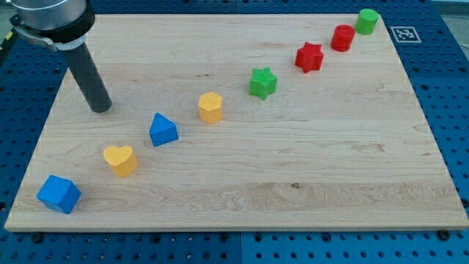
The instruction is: Nudge the green star
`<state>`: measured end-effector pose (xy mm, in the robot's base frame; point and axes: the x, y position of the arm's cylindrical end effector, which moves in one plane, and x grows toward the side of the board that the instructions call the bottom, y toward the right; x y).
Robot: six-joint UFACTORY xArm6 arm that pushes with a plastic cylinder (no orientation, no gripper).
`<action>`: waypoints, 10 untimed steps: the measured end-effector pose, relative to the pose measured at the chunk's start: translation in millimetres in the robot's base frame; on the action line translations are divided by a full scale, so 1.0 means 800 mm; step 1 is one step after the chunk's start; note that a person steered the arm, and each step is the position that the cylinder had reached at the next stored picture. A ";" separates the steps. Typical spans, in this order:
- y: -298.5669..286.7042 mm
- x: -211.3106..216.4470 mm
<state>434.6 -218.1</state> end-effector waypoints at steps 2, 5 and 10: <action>0.003 0.018; 0.003 0.016; 0.262 -0.071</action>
<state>378.2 -8.1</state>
